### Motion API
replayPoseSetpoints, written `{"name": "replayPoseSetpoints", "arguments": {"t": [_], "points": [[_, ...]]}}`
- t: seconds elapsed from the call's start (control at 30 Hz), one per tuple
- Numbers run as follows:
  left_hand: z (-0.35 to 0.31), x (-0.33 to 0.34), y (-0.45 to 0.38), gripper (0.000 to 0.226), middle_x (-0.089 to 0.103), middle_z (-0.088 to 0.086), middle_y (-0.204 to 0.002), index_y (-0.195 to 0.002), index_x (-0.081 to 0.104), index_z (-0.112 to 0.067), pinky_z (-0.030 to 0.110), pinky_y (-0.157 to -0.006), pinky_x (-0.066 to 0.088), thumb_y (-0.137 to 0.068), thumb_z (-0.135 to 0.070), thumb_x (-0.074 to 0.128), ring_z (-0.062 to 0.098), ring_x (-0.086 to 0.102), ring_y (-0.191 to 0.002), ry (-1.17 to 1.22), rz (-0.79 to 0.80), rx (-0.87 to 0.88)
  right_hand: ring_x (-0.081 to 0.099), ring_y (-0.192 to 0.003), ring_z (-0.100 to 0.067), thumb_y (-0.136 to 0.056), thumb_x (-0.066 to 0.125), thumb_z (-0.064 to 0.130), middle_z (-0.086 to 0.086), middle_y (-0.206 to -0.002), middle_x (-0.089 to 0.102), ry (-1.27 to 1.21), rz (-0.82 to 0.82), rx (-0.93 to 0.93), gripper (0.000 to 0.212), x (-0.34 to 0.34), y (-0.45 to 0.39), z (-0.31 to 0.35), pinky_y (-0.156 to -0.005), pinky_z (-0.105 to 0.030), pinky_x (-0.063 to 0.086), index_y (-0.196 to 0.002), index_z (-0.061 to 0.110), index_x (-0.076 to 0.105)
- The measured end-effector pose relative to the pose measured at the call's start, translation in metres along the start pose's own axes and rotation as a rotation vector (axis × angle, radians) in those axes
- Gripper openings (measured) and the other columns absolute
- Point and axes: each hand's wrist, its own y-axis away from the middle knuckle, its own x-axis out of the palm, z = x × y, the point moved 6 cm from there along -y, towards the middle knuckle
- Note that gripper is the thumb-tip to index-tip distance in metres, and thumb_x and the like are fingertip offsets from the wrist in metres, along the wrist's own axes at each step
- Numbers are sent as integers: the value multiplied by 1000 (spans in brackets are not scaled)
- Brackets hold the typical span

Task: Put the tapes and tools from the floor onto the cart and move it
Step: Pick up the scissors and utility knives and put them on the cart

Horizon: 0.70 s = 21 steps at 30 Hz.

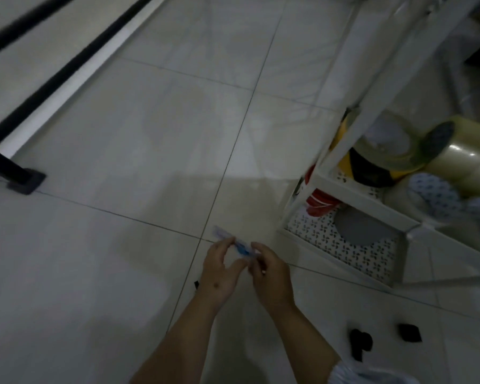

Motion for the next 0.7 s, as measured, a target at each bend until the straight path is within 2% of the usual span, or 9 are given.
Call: {"name": "replayPoseSetpoints", "arguments": {"t": [0.13, 0.23, 0.33, 0.43, 0.5, 0.57, 0.63, 0.7], "points": [[-32, 4, 26, 53, 29, 2, -144, -136, 38, -18, 33, -111, 30, -86, -13, 57, 15, 32, -132, -44, -34, 93, 66, -86, -7, -92, 52, 9, 5, -102, 63, -184, -22, 4, 32, -36, 15, 27, -83, -30, 56, -123, 16, 56], [-65, 14, 52, 53, 31, 2, -145, -135, 39, -16, 34, -110, 31, -86, -7, 56, 13, 34, -129, 25, -10, 180, 65, -85, 2, -91, 53, 7, 11, -102, 62, -264, -31, -41, 32, -69, 32, 50, -81, -25, 56, -122, 17, 56], [-102, 19, 82, 45, 40, 2, -141, -127, 44, -18, 27, -102, 35, -86, -2, 53, 8, 42, -119, 125, -23, 286, 66, -87, -5, -91, 50, 5, 6, -104, 64, -280, -50, -147, 35, -107, 54, 78, -76, -19, 55, -119, 25, 54], [-140, 25, 115, 42, 46, 4, -137, -118, 48, -25, 16, -95, 41, -87, 2, 51, 1, 51, -109, 197, -20, 423, 68, -85, -12, -91, 49, 2, -1, -107, 65, -311, -58, -207, 35, -143, 79, 106, -75, -21, 56, -121, 20, 54], [-166, 32, 137, 42, 47, 4, -135, -112, 50, -32, 10, -82, 49, -87, 1, 53, 0, 54, -107, 234, 13, 523, 68, -84, -16, -91, 50, 4, -3, -106, 65, -301, -57, -274, 34, -166, 98, 128, -75, -26, 57, -118, 23, 55], [-191, 40, 157, 40, 43, 3, -137, -115, 51, -26, 11, -71, 51, -86, 0, 55, 6, 60, -104, 287, 47, 599, 69, -84, -14, -90, 52, 5, -2, -108, 64, -274, -81, -342, 34, -189, 116, 149, -74, -25, 57, -111, 32, 54], [-216, 49, 176, 39, 40, -1, -136, -119, 51, -18, 9, -69, 50, -87, 5, 51, -3, 61, -96, 295, 73, 673, 67, -88, -11, -90, 51, 2, -2, -121, 57, -239, -131, -400, 36, -213, 133, 169, -74, -21, 56, -110, 32, 52], [-242, 60, 195, 40, 39, -3, -135, -124, 50, -12, 8, -75, 49, -88, 5, 49, -13, 56, -99, 252, 102, 751, 59, -103, -3, -90, 51, 4, 9, -135, 40, -96, -218, -474, 34, -238, 150, 189, -78, -12, 52, -113, 29, 53]]}}
